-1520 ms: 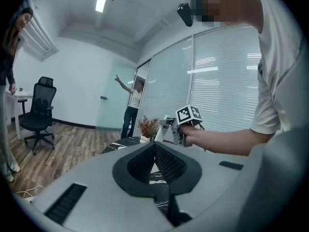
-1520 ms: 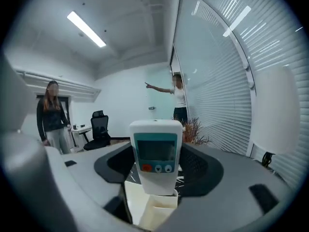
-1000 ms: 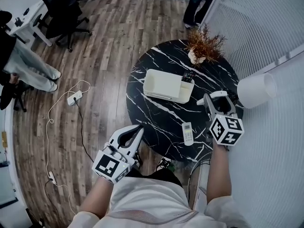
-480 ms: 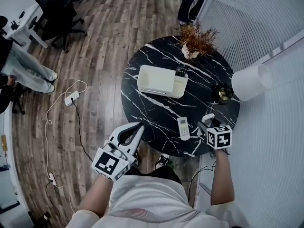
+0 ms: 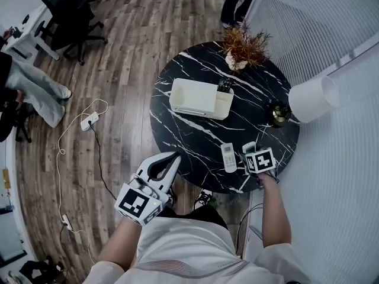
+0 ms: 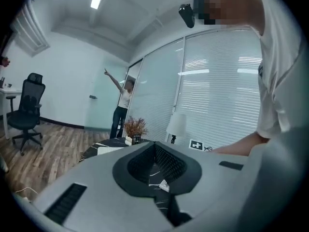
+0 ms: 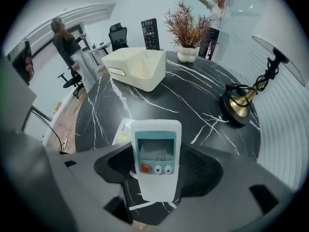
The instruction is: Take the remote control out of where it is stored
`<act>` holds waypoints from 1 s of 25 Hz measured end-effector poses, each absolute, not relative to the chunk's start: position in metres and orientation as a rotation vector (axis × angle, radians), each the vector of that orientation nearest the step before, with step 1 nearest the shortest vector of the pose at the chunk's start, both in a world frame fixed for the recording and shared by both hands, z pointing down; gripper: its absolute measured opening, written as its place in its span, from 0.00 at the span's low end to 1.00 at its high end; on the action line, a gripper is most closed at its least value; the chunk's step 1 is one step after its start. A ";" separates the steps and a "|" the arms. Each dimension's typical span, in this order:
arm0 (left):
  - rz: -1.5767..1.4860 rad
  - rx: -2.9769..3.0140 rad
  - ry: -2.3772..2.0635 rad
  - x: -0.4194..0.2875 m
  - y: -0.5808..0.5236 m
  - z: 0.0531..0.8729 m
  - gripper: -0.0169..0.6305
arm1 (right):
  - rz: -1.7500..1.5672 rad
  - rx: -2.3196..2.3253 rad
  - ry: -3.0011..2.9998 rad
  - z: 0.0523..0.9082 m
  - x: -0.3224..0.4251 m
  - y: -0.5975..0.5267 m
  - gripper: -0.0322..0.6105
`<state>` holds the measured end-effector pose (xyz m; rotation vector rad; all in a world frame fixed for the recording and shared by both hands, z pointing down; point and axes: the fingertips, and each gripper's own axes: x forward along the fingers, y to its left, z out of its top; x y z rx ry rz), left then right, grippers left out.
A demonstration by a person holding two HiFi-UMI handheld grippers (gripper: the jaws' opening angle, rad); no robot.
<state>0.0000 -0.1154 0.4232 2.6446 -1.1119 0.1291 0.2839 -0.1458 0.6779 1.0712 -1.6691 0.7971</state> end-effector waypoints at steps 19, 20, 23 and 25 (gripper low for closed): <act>0.148 2.612 -1.134 -0.007 -0.116 0.430 0.04 | 0.641 1.039 -1.636 0.720 0.272 -0.169 0.49; 0.149 2.611 -1.135 -0.008 -0.116 0.430 0.04 | 0.641 1.041 -1.635 0.721 0.272 -0.169 0.49; 0.147 2.611 -1.133 -0.007 -0.116 0.430 0.04 | 0.647 1.054 -1.656 0.724 0.273 -0.170 0.49; 0.148 2.612 -1.131 -0.007 -0.115 0.430 0.04 | 0.661 1.059 -1.683 0.725 0.273 -0.169 0.49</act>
